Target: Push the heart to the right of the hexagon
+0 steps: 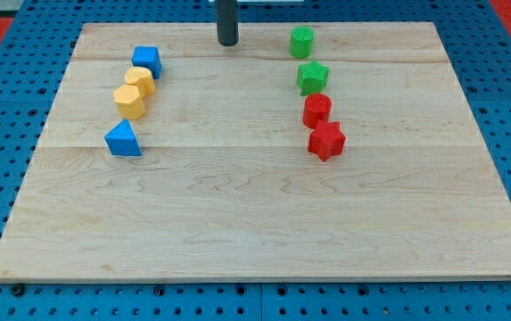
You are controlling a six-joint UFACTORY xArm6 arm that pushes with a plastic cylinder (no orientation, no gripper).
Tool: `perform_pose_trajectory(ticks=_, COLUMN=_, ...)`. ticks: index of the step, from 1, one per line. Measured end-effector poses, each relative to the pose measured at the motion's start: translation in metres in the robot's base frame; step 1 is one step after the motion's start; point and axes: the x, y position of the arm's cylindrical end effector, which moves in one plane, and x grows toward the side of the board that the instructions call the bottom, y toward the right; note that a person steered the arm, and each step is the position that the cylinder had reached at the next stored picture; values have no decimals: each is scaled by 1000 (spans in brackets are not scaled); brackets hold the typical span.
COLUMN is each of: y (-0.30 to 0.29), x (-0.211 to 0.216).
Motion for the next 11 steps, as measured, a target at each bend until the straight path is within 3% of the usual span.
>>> perform_pose_trajectory(ticks=3, y=-11, x=-10)
perform_pose_trajectory(ticks=5, y=-149, x=-31)
perform_pose_trajectory(ticks=6, y=-172, x=32)
perform_pose_trajectory(ticks=7, y=-134, x=96)
perform_pose_trajectory(ticks=10, y=-38, x=133)
perform_pose_trajectory(ticks=11, y=-55, x=159)
